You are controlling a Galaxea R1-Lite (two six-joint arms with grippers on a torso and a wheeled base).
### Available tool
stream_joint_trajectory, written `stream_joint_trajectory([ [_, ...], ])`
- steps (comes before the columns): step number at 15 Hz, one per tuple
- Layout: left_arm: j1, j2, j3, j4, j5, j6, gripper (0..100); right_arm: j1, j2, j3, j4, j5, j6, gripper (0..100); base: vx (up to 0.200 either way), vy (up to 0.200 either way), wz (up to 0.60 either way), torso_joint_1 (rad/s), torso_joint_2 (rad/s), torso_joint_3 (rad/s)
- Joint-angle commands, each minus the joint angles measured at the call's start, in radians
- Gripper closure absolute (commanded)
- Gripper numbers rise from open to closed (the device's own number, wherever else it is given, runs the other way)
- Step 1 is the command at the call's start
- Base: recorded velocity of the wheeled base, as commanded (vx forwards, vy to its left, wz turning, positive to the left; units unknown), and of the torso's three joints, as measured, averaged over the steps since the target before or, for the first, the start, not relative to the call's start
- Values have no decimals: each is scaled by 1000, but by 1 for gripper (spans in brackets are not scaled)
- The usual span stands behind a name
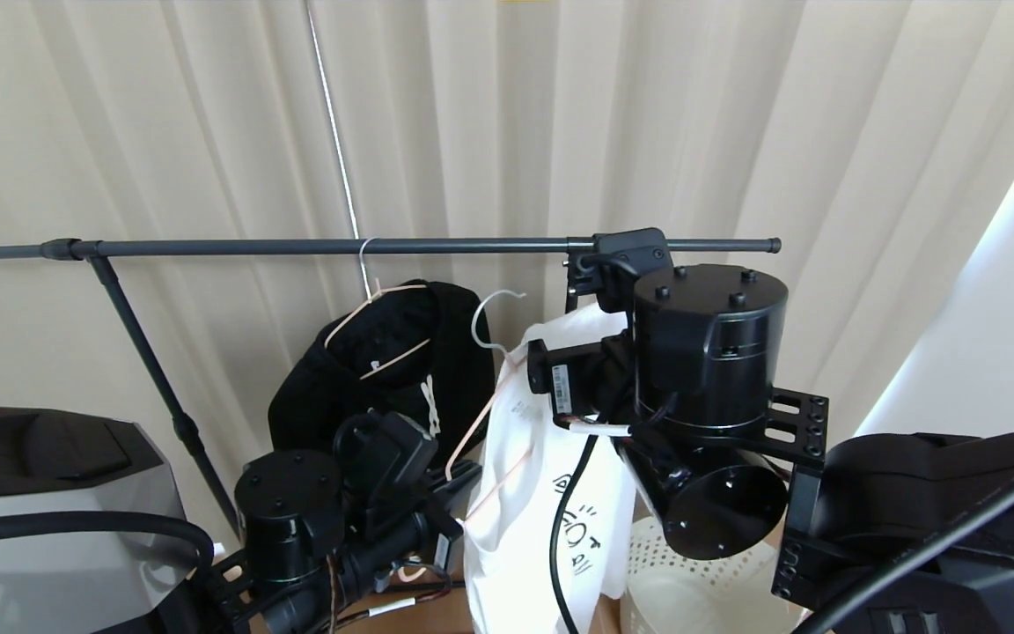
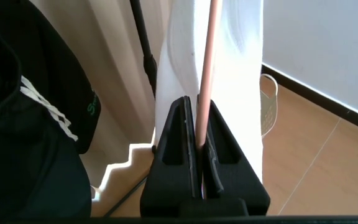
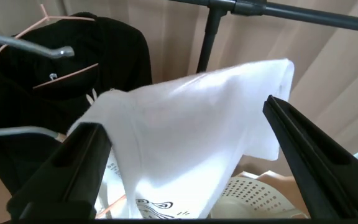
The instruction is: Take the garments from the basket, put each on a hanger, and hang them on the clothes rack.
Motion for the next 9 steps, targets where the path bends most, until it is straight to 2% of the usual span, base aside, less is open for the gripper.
stream_joint_trajectory([
  [1, 4, 4, -12, -1, 2, -11, 100, 15, 5, 6, 0, 0, 1, 0, 0, 0, 0, 0, 0, 0],
  [5, 20, 5, -18, -1, 3, -26, 100, 36, -1, 17, -2, 2, 1, 0, 0, 0, 0, 0, 0, 0],
  [9, 31, 0, -38, -2, 40, -43, 100, 48, -13, 45, 1, 8, -3, 0, 0, 0, 0, 0, 0, 0],
])
